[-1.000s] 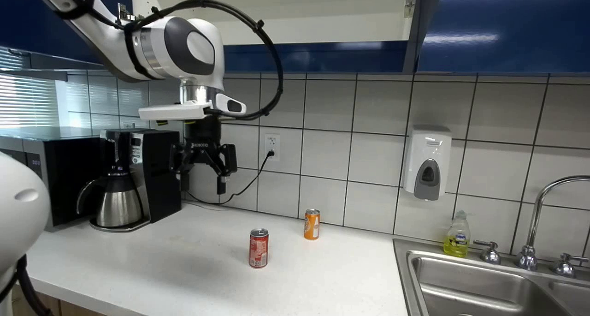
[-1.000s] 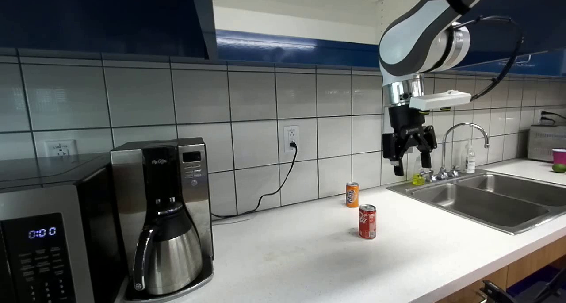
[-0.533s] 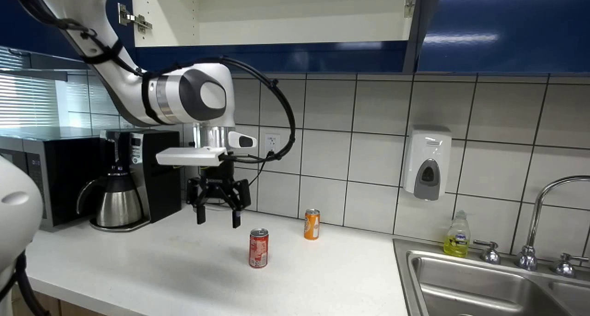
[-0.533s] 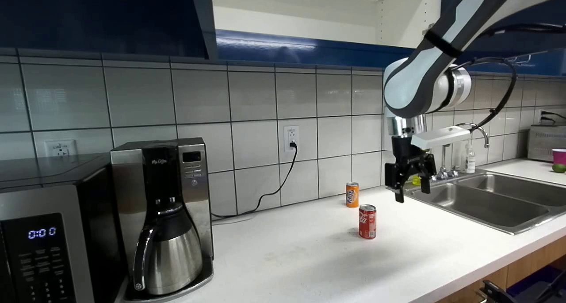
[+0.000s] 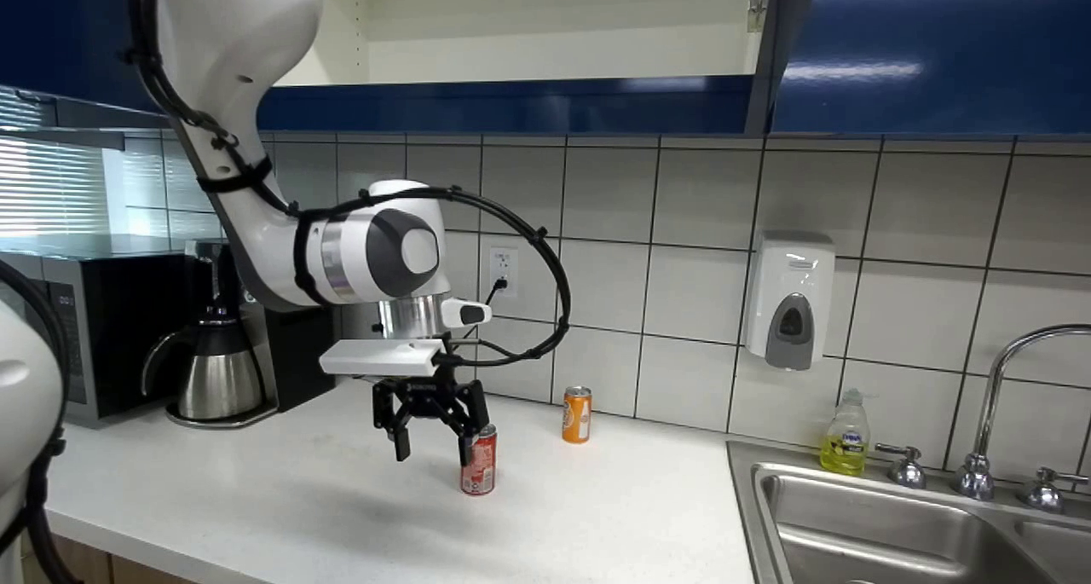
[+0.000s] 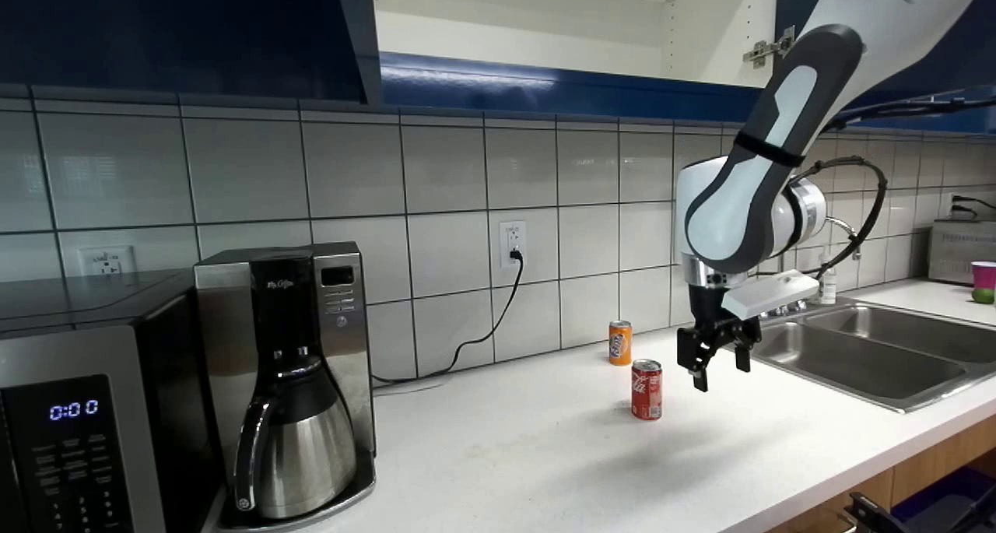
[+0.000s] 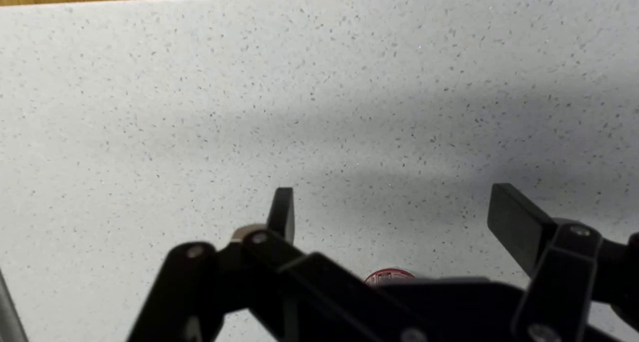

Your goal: Put the red can in the open upper cabinet.

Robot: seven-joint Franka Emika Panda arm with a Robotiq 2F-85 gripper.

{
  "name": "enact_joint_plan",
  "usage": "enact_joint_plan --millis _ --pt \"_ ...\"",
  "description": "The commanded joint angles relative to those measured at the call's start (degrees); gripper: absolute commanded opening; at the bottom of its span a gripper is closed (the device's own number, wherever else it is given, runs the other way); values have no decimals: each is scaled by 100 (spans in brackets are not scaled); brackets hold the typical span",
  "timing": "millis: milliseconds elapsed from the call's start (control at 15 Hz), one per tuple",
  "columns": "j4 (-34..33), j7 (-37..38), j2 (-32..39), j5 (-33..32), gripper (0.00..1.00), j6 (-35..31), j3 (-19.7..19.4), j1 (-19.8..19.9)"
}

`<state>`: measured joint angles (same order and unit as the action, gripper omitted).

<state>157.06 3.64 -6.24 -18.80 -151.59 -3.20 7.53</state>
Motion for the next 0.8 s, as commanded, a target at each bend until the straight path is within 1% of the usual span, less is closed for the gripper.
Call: enact_joint_plan --millis 0,267,467,533,733 --pt "-288 538 661 -577 100 -503 -18 98" --pt "-608 1025 1198 -1035 100 -978 -211 -83" --pt "-920 1363 1522 -1327 100 -1247 -433 -313" --pt "-1015 1558 1612 -1516 100 -1323 -379 -255" --pt "-1274 1965 1857 -1861 100 -1471 -514 -436"
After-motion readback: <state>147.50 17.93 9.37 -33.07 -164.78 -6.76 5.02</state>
